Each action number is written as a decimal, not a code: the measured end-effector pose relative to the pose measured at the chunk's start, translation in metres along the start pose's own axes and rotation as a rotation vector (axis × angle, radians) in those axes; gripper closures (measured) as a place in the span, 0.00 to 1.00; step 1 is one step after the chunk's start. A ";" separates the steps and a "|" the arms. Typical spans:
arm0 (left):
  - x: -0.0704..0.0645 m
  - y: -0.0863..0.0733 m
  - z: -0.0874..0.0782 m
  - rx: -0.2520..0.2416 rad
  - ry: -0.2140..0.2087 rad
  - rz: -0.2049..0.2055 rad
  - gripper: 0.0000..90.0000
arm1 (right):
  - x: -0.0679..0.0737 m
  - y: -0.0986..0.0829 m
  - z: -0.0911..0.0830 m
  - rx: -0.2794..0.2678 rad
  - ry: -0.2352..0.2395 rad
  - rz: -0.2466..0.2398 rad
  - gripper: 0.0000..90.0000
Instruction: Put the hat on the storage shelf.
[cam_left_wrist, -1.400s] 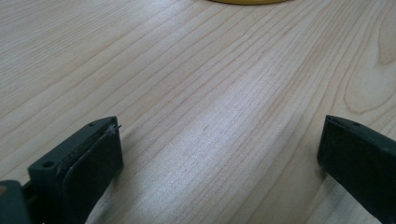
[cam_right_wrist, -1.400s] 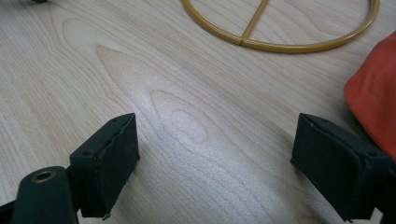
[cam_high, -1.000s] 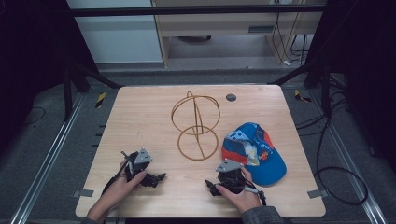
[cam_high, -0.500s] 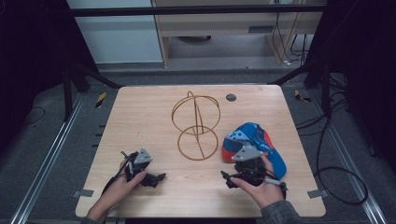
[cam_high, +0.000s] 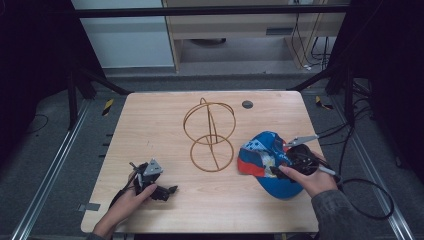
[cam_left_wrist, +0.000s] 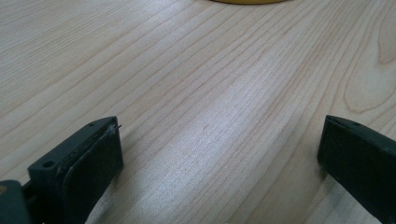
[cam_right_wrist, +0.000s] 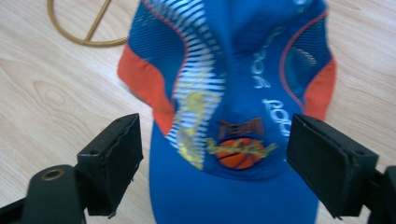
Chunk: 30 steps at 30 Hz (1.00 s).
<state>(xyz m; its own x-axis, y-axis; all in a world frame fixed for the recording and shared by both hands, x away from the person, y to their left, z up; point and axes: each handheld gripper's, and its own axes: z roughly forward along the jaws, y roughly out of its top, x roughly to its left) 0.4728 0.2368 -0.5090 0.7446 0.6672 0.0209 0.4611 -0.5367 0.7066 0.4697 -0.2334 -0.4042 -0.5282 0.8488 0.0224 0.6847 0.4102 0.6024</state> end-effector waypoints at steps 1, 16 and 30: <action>0.000 0.000 0.000 0.000 0.000 0.000 0.00 | -0.004 0.002 -0.001 -0.002 -0.002 0.006 0.23; 0.000 0.000 0.000 0.000 0.001 0.000 0.00 | -0.018 0.035 0.012 0.069 0.041 0.012 0.32; 0.000 0.000 0.000 0.001 0.000 0.000 0.00 | -0.019 0.038 0.043 0.147 0.047 0.027 0.53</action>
<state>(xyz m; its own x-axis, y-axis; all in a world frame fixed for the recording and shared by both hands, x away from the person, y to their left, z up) 0.4727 0.2369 -0.5089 0.7445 0.6673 0.0209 0.4615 -0.5370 0.7061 0.5274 -0.2193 -0.4157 -0.5296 0.8448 0.0765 0.7630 0.4351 0.4781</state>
